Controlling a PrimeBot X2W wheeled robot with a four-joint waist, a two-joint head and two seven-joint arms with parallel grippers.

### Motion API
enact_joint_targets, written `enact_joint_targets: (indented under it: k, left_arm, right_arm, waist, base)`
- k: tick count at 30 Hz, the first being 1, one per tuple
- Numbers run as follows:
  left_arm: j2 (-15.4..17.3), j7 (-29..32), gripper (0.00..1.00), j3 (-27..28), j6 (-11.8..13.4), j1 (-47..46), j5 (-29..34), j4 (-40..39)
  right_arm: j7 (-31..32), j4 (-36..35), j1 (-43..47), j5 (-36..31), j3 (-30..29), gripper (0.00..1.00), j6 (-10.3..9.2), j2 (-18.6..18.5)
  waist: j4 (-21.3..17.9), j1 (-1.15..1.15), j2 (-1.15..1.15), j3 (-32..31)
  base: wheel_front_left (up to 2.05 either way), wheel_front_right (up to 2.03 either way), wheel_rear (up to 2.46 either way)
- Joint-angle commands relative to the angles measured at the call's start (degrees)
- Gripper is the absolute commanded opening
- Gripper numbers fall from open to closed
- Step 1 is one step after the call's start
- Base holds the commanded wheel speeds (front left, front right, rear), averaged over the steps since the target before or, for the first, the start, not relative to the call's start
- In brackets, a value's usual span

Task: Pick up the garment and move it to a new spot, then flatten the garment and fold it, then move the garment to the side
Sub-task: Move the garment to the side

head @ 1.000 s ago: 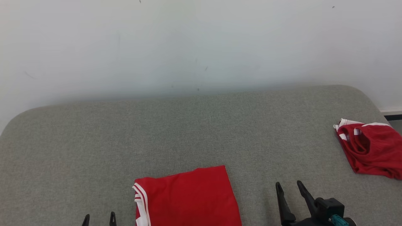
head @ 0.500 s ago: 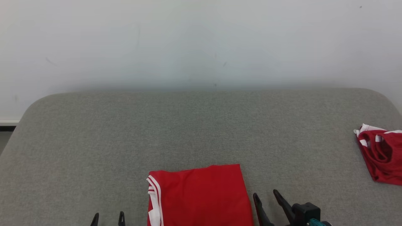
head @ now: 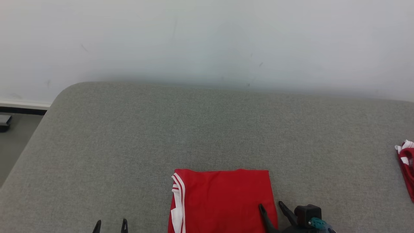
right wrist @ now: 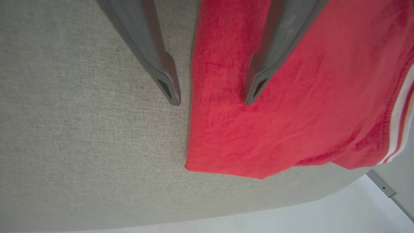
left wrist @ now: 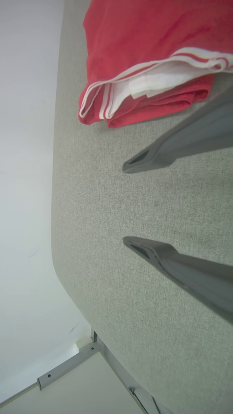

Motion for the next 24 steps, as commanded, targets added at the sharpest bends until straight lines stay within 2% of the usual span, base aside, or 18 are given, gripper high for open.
enact_joint_targets:
  k: [1, 8, 9, 10, 12, 13, 20, 24]
  left_arm:
    - [-0.07, -0.16, 1.00, 0.04, -0.17, 0.49, 0.16, 0.07]
    - [-0.06, -0.16, 1.00, -0.56, 0.27, -0.15, -0.56, 0.16]
    - [-0.06, -0.16, 1.00, -0.67, 0.32, -0.22, -0.68, 0.18]
    - [-0.06, -0.16, 1.00, -0.79, 0.38, -0.27, -0.79, 0.20]
    - [-0.06, -0.16, 1.00, -0.87, 0.46, -0.32, -1.02, 0.26]
    - [-0.06, -0.16, 1.00, -0.90, 0.49, -0.35, -1.09, 0.28]
    - [-0.06, -0.16, 1.00, -0.84, 0.47, -0.40, -1.14, 0.35]
    - [-0.06, -0.16, 1.00, -0.87, 0.14, -0.21, -0.91, 0.09]
  right_arm:
    - [-0.03, 1.15, -0.82, 0.16, 0.13, 1.00, -0.17, 0.12]
    - [0.05, 6.86, -3.64, 2.88, 3.94, 1.00, -0.17, 0.13]
    - [0.06, 7.42, -3.82, 3.50, 4.71, 0.97, -0.17, 0.13]
    - [0.07, 7.88, -4.00, 3.92, 5.30, 0.71, -0.17, 0.13]
    - [0.19, 8.95, -4.46, 4.60, 6.40, 0.28, -0.17, 0.13]
    - [0.18, 9.52, -4.85, 4.86, 6.72, 0.00, -0.17, 0.13]
    - [0.11, 12.53, -6.78, 5.35, 5.91, 0.00, -0.18, 0.06]
    - [0.00, 10.31, -7.69, 3.87, 3.08, 0.00, -0.17, -0.01]
  waist:
    - [0.21, 0.00, 0.00, 0.17]
    - [0.29, 0.00, 0.00, 0.47]
    - [0.32, 0.00, 0.00, 0.50]
    - [0.35, 0.00, 0.00, 0.54]
    - [0.40, 0.00, 0.00, 0.62]
    - [0.44, 0.00, 0.00, 0.66]
    - [0.48, 0.00, 0.00, 0.76]
    - [-0.79, 0.00, 0.00, 0.75]
  base:
    - [0.00, 0.00, 0.00]
    - [0.00, 0.00, 0.00]
    - [0.00, 0.00, 0.00]
    - [0.00, 0.00, 0.00]
    - [0.00, 0.00, 0.00]
    - [0.00, 0.00, 0.00]
    - [0.00, 0.00, 0.00]
    - [0.00, 0.00, 0.00]
